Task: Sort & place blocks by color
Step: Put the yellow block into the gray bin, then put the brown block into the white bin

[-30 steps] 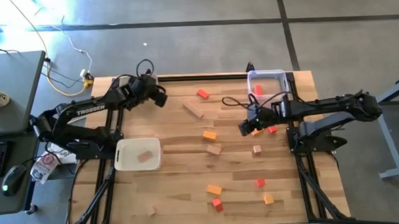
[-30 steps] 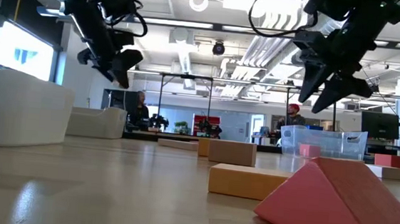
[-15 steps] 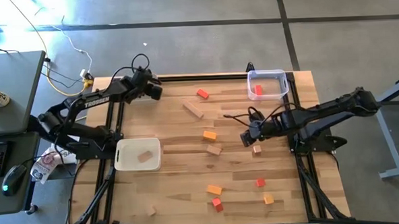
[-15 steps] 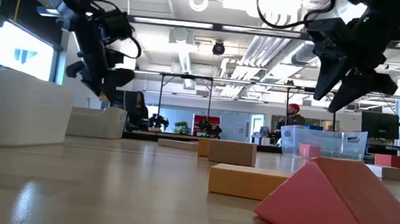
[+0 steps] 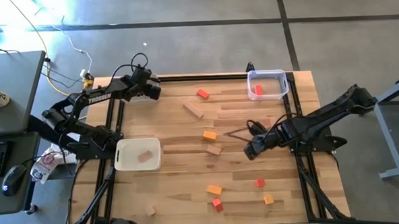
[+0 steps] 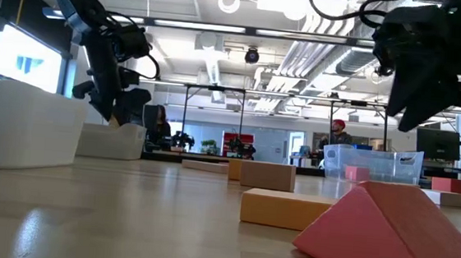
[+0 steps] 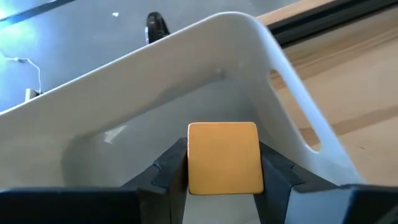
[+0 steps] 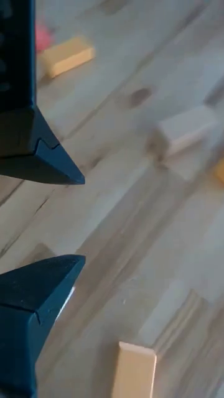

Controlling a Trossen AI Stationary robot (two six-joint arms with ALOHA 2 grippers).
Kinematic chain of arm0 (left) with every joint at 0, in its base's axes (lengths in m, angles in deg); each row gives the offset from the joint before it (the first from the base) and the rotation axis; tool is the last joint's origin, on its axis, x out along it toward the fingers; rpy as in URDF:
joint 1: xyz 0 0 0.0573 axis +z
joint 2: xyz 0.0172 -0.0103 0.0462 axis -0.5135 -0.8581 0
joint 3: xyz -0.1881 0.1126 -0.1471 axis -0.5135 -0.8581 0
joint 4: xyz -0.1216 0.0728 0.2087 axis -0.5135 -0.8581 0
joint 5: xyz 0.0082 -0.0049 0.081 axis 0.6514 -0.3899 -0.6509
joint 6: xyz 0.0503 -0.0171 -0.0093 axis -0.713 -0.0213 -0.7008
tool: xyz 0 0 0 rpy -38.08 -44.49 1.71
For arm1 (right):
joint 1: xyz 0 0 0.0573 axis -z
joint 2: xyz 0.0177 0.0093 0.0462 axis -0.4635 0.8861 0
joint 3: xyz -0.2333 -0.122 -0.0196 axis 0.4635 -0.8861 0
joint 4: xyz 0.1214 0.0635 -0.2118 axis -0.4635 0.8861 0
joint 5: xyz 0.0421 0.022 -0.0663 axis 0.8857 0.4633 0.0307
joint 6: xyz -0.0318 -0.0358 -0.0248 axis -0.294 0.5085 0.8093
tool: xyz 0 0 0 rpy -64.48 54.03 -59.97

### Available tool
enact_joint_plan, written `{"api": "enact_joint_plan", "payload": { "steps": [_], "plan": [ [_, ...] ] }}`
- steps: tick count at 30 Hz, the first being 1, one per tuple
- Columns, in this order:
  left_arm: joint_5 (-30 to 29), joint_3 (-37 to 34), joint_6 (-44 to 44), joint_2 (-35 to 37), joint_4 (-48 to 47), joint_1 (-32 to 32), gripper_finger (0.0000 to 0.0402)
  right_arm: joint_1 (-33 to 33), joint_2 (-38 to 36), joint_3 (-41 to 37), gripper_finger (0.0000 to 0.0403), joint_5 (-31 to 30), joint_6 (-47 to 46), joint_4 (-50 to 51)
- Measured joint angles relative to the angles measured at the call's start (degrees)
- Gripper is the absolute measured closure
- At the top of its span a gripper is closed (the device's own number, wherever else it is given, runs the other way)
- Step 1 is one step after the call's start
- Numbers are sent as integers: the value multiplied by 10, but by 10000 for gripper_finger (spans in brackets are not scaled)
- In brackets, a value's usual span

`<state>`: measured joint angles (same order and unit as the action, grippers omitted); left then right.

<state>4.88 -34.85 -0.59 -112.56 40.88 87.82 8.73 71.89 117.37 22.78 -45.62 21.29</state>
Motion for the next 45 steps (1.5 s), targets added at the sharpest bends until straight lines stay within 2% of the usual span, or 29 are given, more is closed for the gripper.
{"api": "enact_joint_plan", "payload": {
  "steps": [9,13,21,28,34,42,45],
  "plan": [
    [10,0,0,0,2,1,219,-19,45,0,222,79,147,18],
    [19,0,0,0,2,1,195,-19,59,0,222,103,257,32],
    [95,0,-23,2,2,0,179,-17,62,0,222,87,422,40],
    [133,0,-44,26,2,0,179,-2,62,0,222,52,462,88],
    [141,1,-50,81,2,0,179,23,65,0,222,52,507,87],
    [228,1,-30,160,3,-1,179,55,93,0,222,74,543,88],
    [237,1,-30,180,3,-4,179,58,114,0,222,79,547,86]
  ]
}}
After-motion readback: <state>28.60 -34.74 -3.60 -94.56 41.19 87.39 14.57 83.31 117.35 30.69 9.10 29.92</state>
